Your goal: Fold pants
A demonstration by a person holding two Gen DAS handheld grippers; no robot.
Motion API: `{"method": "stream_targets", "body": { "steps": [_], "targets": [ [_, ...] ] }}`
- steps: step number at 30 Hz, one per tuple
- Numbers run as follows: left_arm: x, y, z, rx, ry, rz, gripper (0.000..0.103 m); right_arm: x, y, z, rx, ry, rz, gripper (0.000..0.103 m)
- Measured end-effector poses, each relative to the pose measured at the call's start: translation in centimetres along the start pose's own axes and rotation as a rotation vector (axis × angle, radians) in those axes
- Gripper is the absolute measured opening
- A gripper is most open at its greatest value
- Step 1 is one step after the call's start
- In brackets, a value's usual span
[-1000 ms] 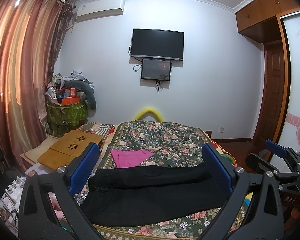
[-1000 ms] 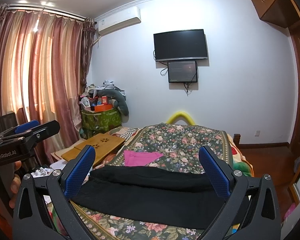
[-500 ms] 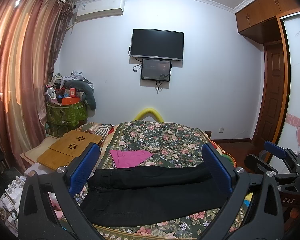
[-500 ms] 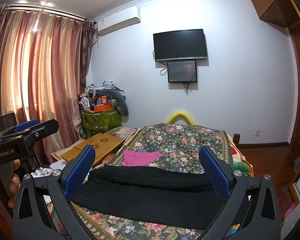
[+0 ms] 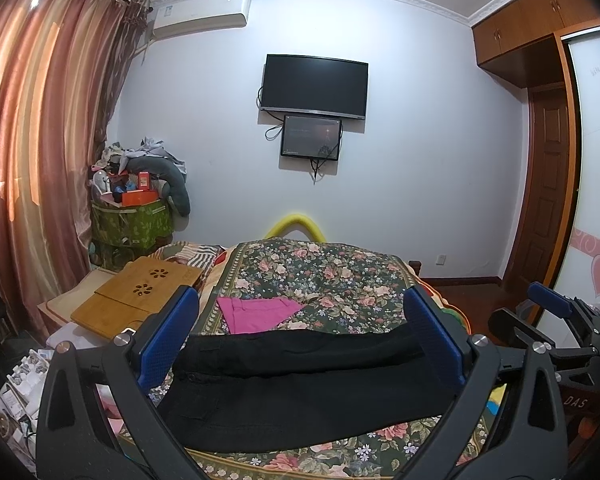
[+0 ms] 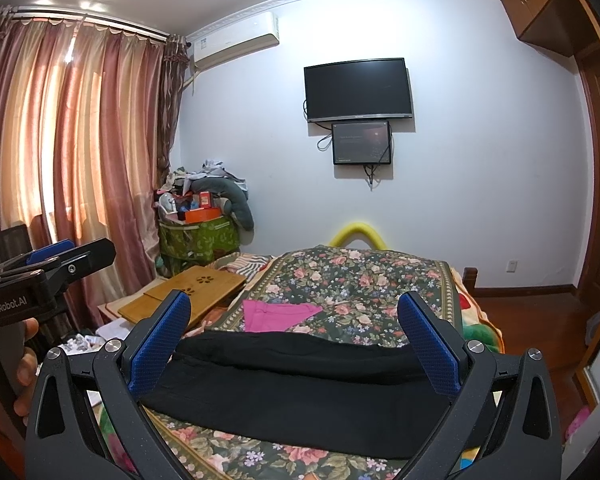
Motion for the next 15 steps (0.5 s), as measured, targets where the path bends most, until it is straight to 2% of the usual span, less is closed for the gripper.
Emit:
{"method": "stream_targets", "body": {
  "steps": [15],
  "targets": [
    [0.6, -2.2, 0.4, -0.002, 0.002, 0.033, 0.103, 0.4, -1.7, -1.0, 0.03, -0.016, 0.032, 0.103]
  ]
}}
Point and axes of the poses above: each gripper's, at about its wrist camera, not at the fingertips, and y roughly against the way its jaws point, z to its left, x to its underside, the point moved 1 cm from there along -y, roughly the way its jaws point, and after that the axes turned 10 degrees about -y, right-handed, at the moved point
